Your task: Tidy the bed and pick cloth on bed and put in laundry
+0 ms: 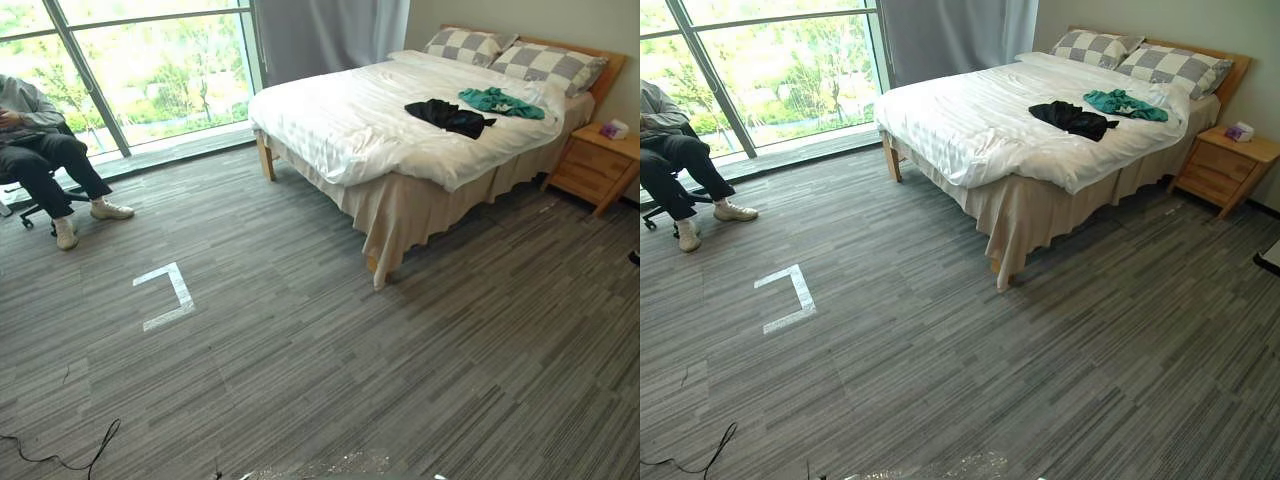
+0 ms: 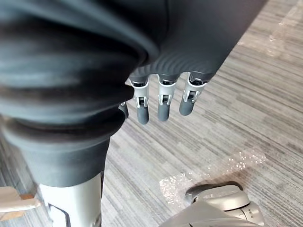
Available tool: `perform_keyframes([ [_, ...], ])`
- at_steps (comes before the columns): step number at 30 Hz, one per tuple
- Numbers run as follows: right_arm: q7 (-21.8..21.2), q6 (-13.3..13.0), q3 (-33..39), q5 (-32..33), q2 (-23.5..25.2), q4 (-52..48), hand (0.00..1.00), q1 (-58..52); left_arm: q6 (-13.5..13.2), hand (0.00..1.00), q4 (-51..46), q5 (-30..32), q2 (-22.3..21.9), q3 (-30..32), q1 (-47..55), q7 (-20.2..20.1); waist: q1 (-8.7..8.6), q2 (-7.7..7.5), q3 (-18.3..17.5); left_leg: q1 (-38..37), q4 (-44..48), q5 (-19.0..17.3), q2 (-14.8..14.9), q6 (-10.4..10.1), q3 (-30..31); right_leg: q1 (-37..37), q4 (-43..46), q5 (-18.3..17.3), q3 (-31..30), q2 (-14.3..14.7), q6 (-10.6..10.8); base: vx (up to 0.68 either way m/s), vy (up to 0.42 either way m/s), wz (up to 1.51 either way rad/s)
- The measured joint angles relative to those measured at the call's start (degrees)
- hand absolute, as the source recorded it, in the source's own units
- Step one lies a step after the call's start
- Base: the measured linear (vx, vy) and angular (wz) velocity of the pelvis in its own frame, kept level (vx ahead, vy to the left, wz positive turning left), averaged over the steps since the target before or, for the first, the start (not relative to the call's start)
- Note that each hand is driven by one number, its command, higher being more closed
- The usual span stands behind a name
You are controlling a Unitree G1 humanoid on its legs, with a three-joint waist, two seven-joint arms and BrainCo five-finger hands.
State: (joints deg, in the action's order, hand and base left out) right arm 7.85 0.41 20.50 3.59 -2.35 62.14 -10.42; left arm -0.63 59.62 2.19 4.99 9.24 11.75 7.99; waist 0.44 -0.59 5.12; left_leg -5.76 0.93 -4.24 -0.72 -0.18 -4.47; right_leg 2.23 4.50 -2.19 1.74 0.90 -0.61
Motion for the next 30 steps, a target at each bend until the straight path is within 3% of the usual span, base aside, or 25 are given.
perform_keyframes([
  [4,0.02,-0.01,1.67,0.35,0.38,0.85,0.0,0.08,-0.19,0.0,1.72,0.11,-0.1,0.45,-0.65,0.83,-0.38,0.27,0.02,-3.64,-2.45,1.23,-0.3,1.09,-0.03,3.75,-2.79,0.48,0.54,-0.11,-0.42,0.12,0.041,0.04],
  [12,0.81,-0.03,3.27,0.34,0.81,1.92,0.0,2.44,-0.22,0.0,1.76,3.13,0.16,0.46,-1.7,0.99,-1.04,-0.22,2.25,-5.78,-3.22,1.2,-0.31,1.05,-0.21,5.58,-3.73,0.21,1.17,-0.11,0.01,0.04,0.002,0.02],
  [25,0.8,0.0,3.38,0.32,0.86,1.72,0.0,2.66,-0.29,0.0,1.72,3.48,0.23,0.25,-2.12,0.99,-1.16,-0.31,2.42,-4.64,-4.63,0.98,0.32,0.76,-2.55,3.08,-4.41,0.44,-1.07,0.72,-0.11,-0.02,-0.016,-0.09],
  [27,0.82,0.02,4.19,0.32,1.02,1.69,0.0,2.83,-0.26,0.0,1.71,3.47,0.27,0.26,-2.41,1.0,-1.0,-0.4,2.53,-4.35,-4.63,0.98,0.65,0.78,-3.83,1.15,-1.91,-0.48,-2.06,1.1,0.23,0.04,-0.024,-0.32],
  [30,0.87,-0.01,4.64,0.33,1.83,0.98,0.0,4.27,0.09,0.0,1.73,3.44,0.88,0.28,-4.06,1.01,-1.06,-1.4,4.3,-3.95,-3.9,0.26,0.44,-0.2,-6.6,-3.83,7.72,-4.92,-3.77,1.01,0.14,0.02,-0.038,-0.33],
])
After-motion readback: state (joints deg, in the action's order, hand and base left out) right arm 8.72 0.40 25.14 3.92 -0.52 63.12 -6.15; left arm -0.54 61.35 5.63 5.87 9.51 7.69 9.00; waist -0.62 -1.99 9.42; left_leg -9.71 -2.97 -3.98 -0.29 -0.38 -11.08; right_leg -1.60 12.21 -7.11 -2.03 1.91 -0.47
